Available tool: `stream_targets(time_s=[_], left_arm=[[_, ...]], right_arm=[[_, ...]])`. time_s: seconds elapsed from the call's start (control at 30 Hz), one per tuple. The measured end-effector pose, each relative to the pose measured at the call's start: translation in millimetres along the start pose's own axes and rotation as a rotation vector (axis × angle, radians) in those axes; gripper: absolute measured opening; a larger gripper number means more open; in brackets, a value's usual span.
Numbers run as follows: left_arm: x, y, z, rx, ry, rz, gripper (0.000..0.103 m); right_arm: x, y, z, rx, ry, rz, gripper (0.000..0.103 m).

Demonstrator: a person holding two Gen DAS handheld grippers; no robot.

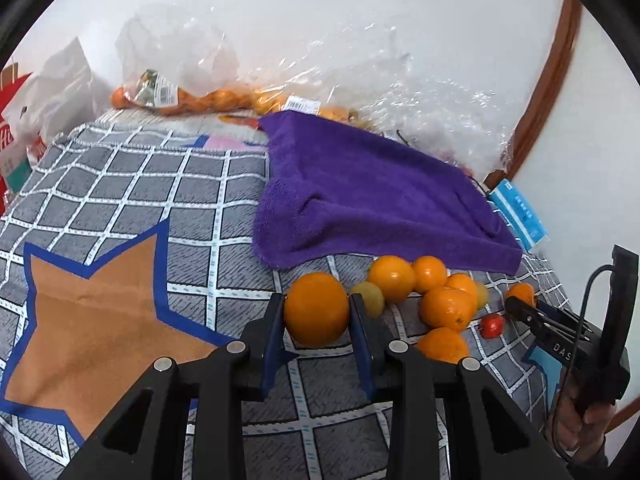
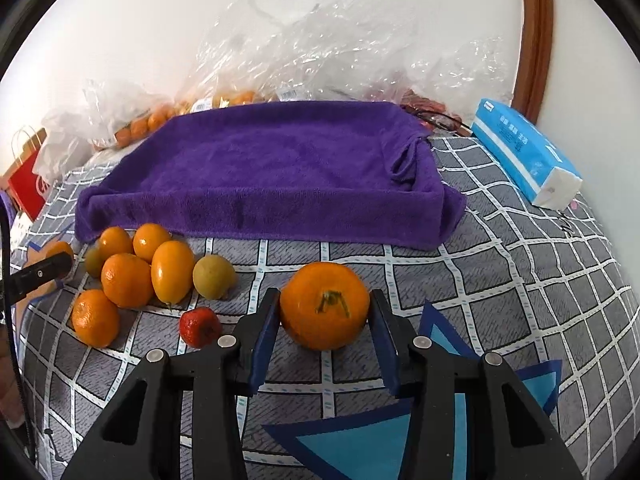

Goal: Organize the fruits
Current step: 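Lift the orange with the left tool while the right tool carries the tangerine over the purple towel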

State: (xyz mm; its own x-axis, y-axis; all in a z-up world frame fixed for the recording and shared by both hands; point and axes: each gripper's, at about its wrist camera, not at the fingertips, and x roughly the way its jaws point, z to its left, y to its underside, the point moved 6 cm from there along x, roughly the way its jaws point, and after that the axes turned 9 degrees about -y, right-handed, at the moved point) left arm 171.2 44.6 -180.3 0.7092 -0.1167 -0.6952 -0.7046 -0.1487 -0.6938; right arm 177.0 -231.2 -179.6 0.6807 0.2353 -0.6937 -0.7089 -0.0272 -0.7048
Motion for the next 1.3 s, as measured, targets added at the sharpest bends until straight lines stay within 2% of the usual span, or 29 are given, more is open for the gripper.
stream_targets(time_s=[0.13,0.23,0.33,0.53,0.67,0.83,0.97,1.2,1.3], left_arm=[[-1.7,-1.8,1.5,-0.001,-0.023,-0.003,0.030],[-4.6,-4.0,2.3,0.002,-0.064,0.025,0.030],[-19.2,-10.7,-0.6,-0.015,-0.035,0.012,0.030],[-46.2,-47.1,-19.0,-0.003,-0.026,-0.055,0.030],[-49.5,-72.2,-29.8,0.002,-0.026,-0.096,0.030],[-39.3,-98.9,-39.7,-0.013,-0.014,-0.116,0.030],[-21.9,-116.3,-43.5,-0.014,-0.036,-0.129,0.030],[14.8,-130.0,-38.4,-0.070,-0.050,-0.091,0.030],[25.2,-133.7,-35.8,-0.084,-0.043,-0.101,0.030]], right_arm=[[-6.6,-0.4,4.5,0.010,-0.008,-0.025,0.044],[-12.0,-2.2,12.8,0.012,-0.031,-0.032,0.044],[-19.2,-11.3,21.0,0.005,-0.036,-0.054,0.044],[-30.6,-41.7,32.3,-0.003,-0.044,-0.096,0.044],[-31.1,-62.6,34.9,0.002,-0.041,-0.114,0.044],[-25.2,-82.3,34.8,0.033,-0.057,-0.134,0.044],[-16.6,-100.3,37.0,0.027,-0.052,-0.156,0.044],[11.2,-123.5,32.1,0.038,-0.058,-0.144,0.044],[17.9,-132.6,31.9,0.033,-0.047,-0.154,0.044]])
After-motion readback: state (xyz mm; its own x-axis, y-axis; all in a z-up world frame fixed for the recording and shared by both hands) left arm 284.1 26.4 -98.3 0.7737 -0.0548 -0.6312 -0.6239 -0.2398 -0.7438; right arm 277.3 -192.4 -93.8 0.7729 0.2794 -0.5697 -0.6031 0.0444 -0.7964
